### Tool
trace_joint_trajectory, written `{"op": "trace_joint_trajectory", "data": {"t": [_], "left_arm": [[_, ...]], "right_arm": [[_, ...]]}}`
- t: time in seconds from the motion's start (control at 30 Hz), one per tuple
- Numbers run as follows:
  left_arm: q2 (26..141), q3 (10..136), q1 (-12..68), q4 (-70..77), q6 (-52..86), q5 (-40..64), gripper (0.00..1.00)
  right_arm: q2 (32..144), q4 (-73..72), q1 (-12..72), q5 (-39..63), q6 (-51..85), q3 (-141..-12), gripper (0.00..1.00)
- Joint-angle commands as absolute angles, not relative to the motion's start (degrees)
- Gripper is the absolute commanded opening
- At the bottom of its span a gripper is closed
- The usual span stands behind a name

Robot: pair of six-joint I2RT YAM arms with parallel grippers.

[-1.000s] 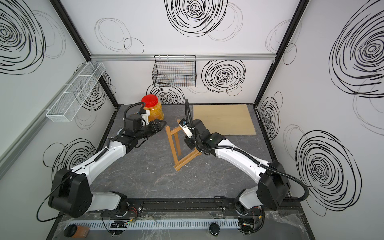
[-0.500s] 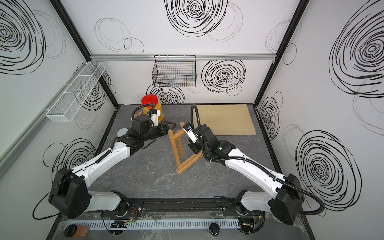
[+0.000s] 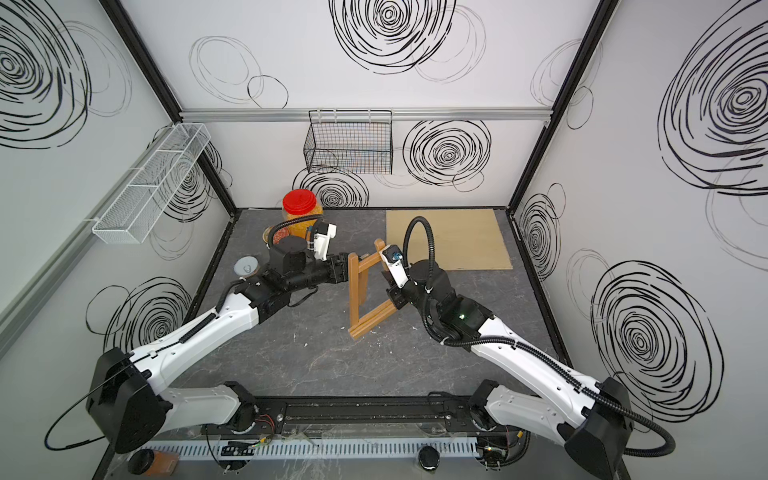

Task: Disassemble the easel
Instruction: Fold up the easel, then place the easel at the center of the board.

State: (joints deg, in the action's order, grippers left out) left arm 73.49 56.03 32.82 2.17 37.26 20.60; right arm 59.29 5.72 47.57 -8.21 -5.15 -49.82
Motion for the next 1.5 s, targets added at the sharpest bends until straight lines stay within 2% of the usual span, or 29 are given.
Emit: {"op": "trace_joint_trajectory", "data": {"t": [0.0, 0.53, 0.87, 1.03, 1.3, 1.47], "left_arm": [[71.86, 57.63, 33.61, 2.65, 35.34, 21.52, 0.71], [66.98, 58.89, 34.32, -0.16, 29.64, 19.84, 0.73], [59.8, 59.14, 32.81, -1.31, 18.56, 15.63, 0.78], [55.08, 57.75, 33.37, -0.75, 9.58, 18.08, 0.8], [49.22, 55.29, 39.04, -2.33, -3.62, 21.09, 0.88], [53.45, 59.29, 46.58, -7.54, -8.56, 12.49, 0.88]], "right_arm": [[56.47, -4.5, 47.81, -9.57, -3.14, -49.12, 0.03], [50.37, -15.86, 47.75, -7.58, -0.97, -43.6, 0.03], [48.78, -18.57, 47.77, -7.56, -0.74, -43.22, 0.03], [50.32, -16.28, 47.77, -9.1, -0.79, -45.28, 0.03], [53.22, -16.34, 47.78, -10.4, -0.77, -46.05, 0.02], [55.56, -16.17, 47.73, -9.98, -0.79, -47.02, 0.02]]}}
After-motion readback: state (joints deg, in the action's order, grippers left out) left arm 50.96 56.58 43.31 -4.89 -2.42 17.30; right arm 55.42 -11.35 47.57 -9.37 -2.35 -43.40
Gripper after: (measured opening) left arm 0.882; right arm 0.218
